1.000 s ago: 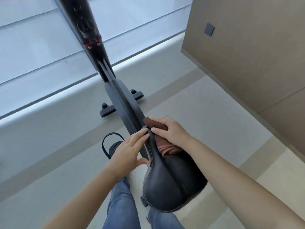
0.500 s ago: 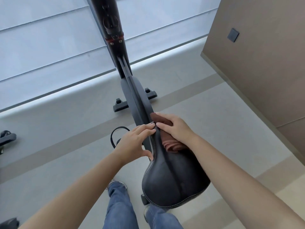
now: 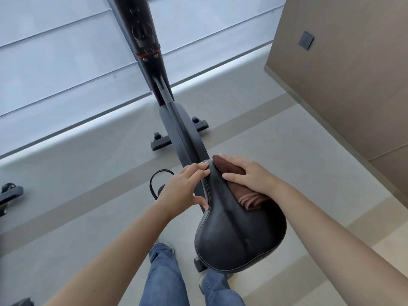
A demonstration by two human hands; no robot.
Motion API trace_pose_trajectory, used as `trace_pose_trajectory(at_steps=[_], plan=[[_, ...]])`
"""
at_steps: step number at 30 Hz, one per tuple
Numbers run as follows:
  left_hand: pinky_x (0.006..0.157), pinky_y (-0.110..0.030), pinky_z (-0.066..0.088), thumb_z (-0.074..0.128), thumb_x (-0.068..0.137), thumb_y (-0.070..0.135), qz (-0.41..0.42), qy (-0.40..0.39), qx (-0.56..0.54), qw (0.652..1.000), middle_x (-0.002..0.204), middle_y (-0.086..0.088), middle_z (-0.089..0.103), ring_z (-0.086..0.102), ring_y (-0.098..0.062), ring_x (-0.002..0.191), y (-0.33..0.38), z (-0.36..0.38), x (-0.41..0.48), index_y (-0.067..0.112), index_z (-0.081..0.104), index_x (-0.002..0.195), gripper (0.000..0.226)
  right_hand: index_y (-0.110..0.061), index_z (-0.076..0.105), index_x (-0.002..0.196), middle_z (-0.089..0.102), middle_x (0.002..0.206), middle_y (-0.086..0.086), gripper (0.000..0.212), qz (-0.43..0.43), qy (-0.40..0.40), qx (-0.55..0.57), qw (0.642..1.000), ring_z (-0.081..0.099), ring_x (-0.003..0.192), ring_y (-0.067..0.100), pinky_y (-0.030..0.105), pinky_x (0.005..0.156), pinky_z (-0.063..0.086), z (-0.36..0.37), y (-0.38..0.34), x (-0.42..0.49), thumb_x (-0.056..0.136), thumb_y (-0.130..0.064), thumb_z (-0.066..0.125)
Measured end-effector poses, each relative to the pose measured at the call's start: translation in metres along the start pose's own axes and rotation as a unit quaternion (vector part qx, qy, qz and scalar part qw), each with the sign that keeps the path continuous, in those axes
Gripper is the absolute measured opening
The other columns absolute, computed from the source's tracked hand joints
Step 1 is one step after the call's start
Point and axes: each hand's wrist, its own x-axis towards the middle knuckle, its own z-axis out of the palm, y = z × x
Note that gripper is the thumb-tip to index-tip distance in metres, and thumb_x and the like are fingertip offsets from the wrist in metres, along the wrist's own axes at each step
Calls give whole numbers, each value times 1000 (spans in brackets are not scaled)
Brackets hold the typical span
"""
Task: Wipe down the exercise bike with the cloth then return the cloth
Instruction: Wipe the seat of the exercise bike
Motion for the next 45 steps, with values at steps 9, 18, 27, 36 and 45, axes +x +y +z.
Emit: trace_pose_trajectory(at_steps=[9,18,27,36,45], plan=[[88,-43,45,86,53,26,39,-58,123,990,126,-17,55,55,-35,110,16,-9,8,5,56,121,78,-61,43,114,44,118,-28,51,16,118,-62,991,43,110,-6,1,90,26,1,26,-98,79,-33,68],[88,-27,37,76,62,46,164,-204,267,928,112,2,53,53,-18,100,31,-18,53,21,51,114,63,-50,60,107,61,108,-11,31,123,67,-28,990,54,104,10,21,84,38,-5,6,-56,79,-37,66],[82,-31,44,71,60,59,182,-234,265,917,113,5,51,47,-16,103,26,-20,58,21,50,118,72,-26,59,119,48,113,-9,42,118,497,53,858,41,111,-3,-3,91,23,85,20,-123,79,-17,69],[71,-35,46,79,51,57,257,-192,163,933,97,-5,56,50,-25,92,13,-25,62,12,62,104,71,-42,61,103,59,104,-11,26,208,418,192,863,56,96,4,17,82,38,44,15,-106,82,-27,65],[54,-37,50,88,26,47,306,-142,53,940,76,-8,56,54,-31,71,-5,-12,72,10,67,84,73,-44,59,110,56,107,-16,35,211,620,206,727,52,95,-15,3,83,37,111,-2,-117,82,-25,67]])
